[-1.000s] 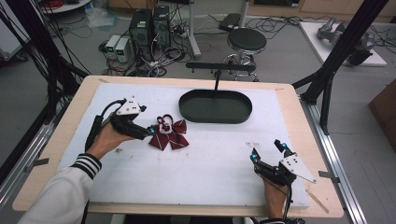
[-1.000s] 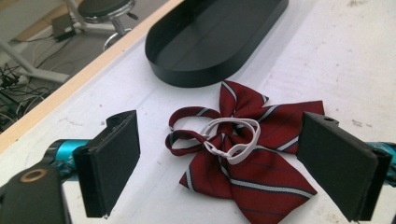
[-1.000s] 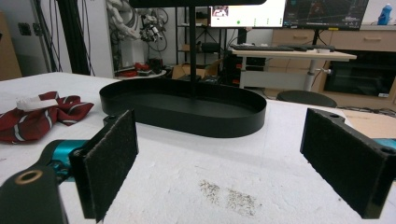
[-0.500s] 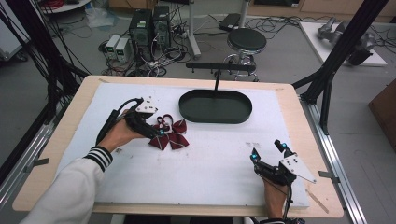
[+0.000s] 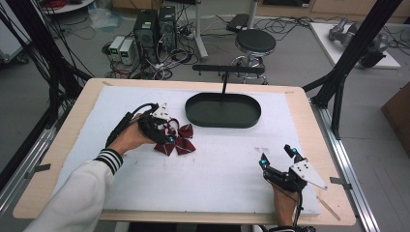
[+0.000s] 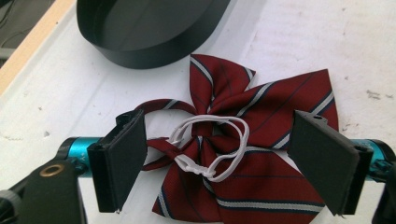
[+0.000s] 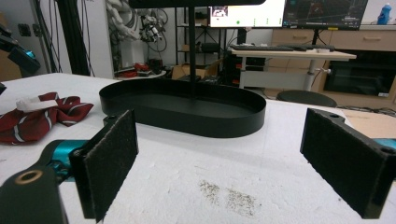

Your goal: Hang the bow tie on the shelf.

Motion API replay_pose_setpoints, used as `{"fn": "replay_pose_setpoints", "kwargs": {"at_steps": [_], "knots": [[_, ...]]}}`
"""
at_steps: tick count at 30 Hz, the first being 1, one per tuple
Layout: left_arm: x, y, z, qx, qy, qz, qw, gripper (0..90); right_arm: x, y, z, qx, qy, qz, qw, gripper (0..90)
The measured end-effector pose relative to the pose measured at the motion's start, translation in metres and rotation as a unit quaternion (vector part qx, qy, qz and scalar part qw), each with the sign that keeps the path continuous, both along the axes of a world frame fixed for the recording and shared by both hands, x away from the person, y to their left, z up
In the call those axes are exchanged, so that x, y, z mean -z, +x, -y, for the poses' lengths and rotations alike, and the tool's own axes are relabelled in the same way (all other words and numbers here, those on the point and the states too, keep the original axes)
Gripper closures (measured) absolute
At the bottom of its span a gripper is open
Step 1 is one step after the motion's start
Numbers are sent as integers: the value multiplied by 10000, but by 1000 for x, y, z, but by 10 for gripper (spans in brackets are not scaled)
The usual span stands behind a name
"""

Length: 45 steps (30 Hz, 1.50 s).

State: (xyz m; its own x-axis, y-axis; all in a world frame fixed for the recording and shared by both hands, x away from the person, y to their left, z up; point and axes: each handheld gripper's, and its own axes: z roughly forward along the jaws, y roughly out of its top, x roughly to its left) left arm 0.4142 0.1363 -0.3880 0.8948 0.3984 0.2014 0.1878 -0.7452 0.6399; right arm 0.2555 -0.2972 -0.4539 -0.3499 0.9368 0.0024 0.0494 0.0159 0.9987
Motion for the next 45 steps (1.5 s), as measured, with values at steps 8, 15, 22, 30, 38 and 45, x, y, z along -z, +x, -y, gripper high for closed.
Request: {"fn": "replay_pose_setpoints", "kwargs": {"at_steps": [8,15,22,30,38,45], "knots": [[5,6,4,2,197,-156,9997,286,0,0,0,-3,1,7,10000,103],[8,10,5,22,364,-283,9989,340,0,0,0,-1,-7,27,10000,103],[8,11,9,110,687,-438,9966,437,0,0,0,-3,-4,28,10000,103],[10,11,16,177,1031,-505,9932,529,0,0,1,-7,-1,26,10000,103],[10,11,18,169,1161,-548,9916,602,0,0,1,-2,18,21,10000,103],[13,11,20,130,1309,-624,9893,672,0,0,1,0,13,21,10000,103]]}}
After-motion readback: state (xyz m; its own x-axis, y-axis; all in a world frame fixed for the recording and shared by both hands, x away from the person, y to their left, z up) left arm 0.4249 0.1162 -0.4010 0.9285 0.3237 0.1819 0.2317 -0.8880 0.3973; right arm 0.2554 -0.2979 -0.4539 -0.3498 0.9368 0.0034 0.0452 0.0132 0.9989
